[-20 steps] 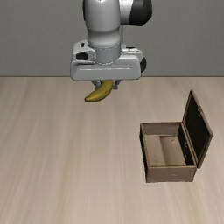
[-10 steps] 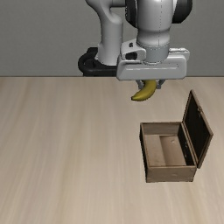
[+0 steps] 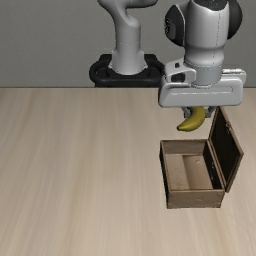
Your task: Pick up the banana and place it in the box
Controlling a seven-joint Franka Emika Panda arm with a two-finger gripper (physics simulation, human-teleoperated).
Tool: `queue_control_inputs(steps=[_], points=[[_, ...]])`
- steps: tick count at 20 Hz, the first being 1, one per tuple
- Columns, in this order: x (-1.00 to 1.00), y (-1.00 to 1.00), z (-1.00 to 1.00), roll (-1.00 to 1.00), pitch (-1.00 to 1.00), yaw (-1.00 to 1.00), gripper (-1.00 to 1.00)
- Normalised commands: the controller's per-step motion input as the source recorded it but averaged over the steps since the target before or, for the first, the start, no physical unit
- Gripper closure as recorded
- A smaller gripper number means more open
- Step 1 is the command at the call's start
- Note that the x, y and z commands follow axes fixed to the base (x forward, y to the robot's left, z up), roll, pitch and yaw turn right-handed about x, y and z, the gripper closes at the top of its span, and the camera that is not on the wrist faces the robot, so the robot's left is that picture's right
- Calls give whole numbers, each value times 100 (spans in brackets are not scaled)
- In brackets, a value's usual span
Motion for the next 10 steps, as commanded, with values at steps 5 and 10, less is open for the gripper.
queue_control_inputs(steps=[5, 10], points=[[0, 20, 0, 0, 0, 0, -100], [0, 0, 0, 0, 0, 0, -100]])
